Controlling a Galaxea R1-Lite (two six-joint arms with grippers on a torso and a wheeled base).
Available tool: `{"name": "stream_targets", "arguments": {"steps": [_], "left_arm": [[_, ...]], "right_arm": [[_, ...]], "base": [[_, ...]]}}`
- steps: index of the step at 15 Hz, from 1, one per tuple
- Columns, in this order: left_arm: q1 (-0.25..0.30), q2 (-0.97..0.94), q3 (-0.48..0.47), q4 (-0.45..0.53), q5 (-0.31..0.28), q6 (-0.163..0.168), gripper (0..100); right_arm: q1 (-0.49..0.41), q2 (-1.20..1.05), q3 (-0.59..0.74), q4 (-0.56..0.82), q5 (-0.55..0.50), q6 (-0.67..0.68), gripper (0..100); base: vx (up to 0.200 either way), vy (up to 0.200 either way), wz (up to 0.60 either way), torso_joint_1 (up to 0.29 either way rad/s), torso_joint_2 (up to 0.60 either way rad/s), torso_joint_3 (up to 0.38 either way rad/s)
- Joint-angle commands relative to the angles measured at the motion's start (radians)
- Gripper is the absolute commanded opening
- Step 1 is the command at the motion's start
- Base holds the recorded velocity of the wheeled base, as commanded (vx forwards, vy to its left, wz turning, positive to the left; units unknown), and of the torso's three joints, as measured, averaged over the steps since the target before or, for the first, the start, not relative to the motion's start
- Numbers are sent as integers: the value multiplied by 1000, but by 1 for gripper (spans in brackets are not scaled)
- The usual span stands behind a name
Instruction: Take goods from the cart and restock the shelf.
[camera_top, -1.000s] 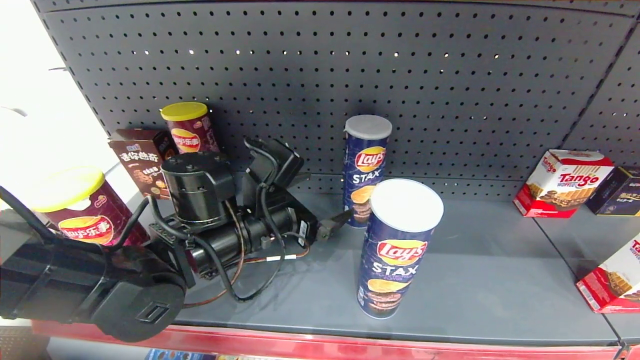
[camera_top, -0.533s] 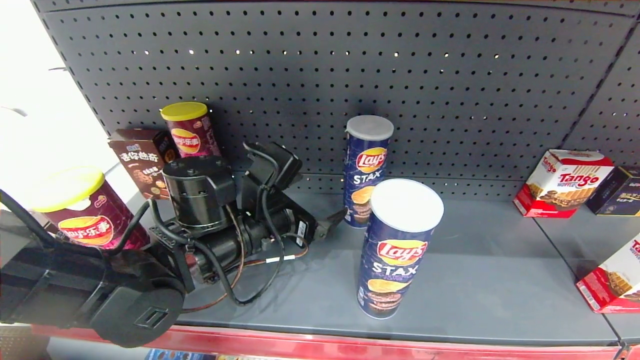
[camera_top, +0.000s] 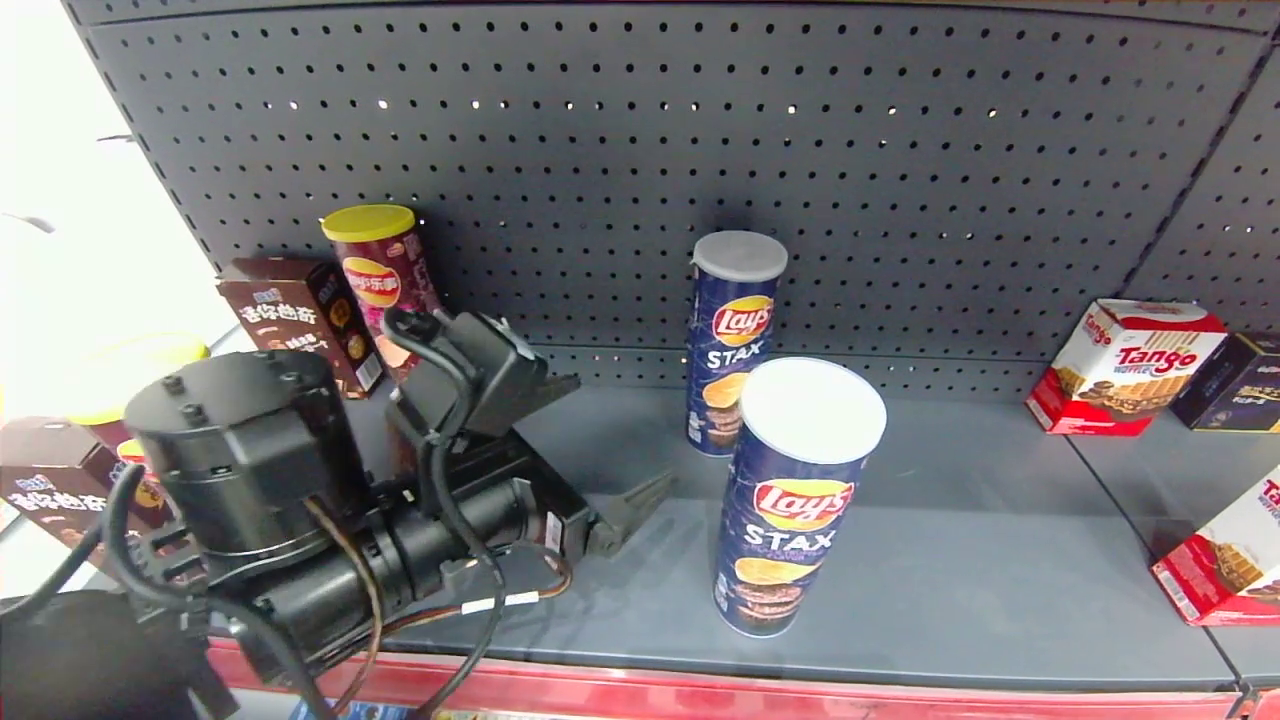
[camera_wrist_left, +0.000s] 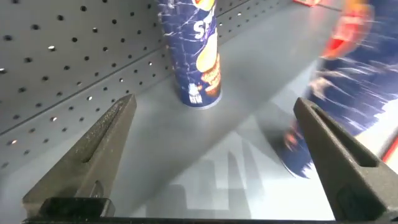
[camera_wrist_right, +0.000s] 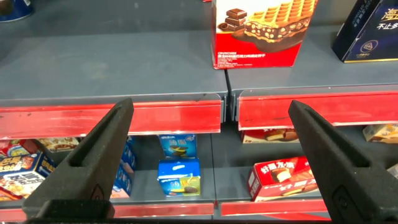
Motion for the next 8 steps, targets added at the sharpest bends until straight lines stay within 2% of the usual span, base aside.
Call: {"name": "stream_targets", "arguments": {"steps": [1,3,4,8], "left_arm": [[-6,-171,123,-17,-1,-1,100],[-11,-250,192,-17,-6,-1,100],[-38,-348,275,-9,-9,-2,100],[-60,-598,546,0,-6,-1,100]], "right_arm": [[0,0,0,0,0,0,100],[0,0,0,0,0,0,100],[0,0,2,0,0,0,100],[0,0,0,0,0,0,100]], "base": [[0,0,0,0,0,0],[0,0,0,0,0,0],[0,0,0,0,0,0],[0,0,0,0,0,0]]}}
